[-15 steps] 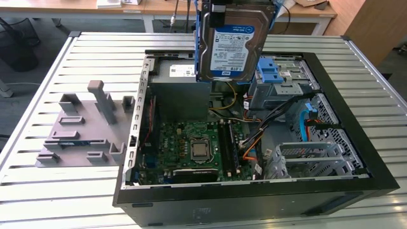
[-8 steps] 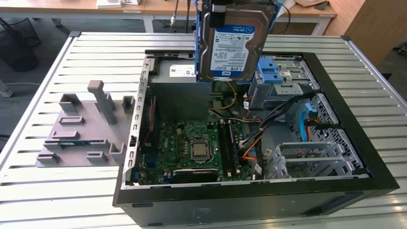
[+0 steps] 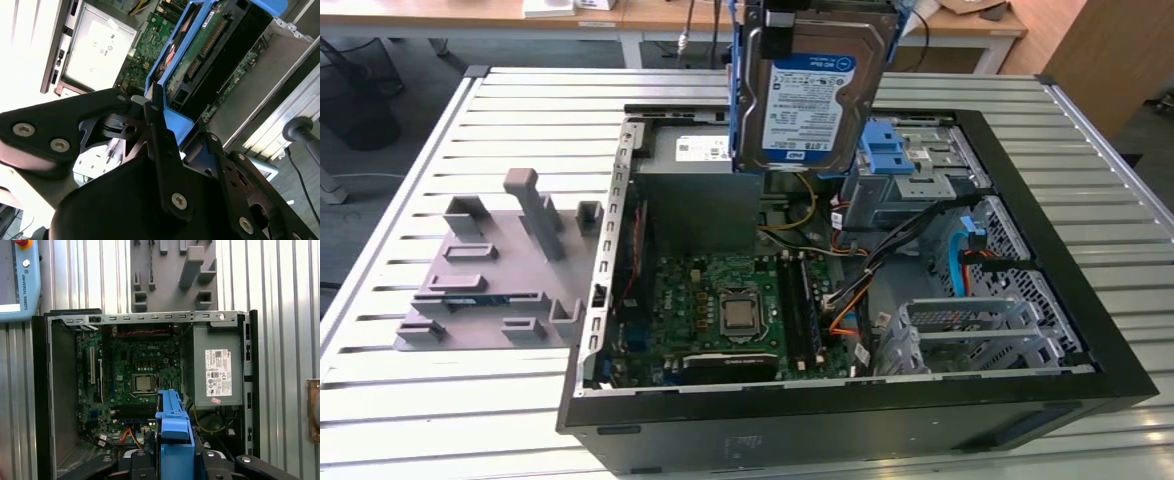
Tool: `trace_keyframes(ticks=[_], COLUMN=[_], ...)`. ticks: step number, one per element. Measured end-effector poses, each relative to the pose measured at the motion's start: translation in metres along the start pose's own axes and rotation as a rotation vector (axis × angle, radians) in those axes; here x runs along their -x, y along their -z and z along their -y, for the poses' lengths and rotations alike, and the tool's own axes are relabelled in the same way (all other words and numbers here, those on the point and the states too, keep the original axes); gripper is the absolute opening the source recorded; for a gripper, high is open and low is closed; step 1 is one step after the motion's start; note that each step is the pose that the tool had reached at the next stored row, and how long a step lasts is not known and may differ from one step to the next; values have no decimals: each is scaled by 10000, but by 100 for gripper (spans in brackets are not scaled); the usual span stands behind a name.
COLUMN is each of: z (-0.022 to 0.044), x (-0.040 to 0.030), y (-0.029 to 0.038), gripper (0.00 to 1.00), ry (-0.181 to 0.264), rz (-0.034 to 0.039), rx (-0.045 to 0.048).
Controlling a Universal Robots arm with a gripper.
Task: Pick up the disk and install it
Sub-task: 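Insert the disk into the insertion slot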
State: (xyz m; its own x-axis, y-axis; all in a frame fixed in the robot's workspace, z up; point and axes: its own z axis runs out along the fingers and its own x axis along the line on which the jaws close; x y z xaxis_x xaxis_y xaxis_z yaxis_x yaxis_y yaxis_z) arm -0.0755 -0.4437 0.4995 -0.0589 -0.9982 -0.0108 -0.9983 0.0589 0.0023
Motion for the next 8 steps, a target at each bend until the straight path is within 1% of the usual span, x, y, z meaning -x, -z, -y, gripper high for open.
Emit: trace_keyframes(ticks=[5, 8], z=[5, 12], x=[-84, -112], y=[-2, -4], gripper=[36, 36], ry=[-61, -71], rz=[1, 2], rx=[-1, -1])
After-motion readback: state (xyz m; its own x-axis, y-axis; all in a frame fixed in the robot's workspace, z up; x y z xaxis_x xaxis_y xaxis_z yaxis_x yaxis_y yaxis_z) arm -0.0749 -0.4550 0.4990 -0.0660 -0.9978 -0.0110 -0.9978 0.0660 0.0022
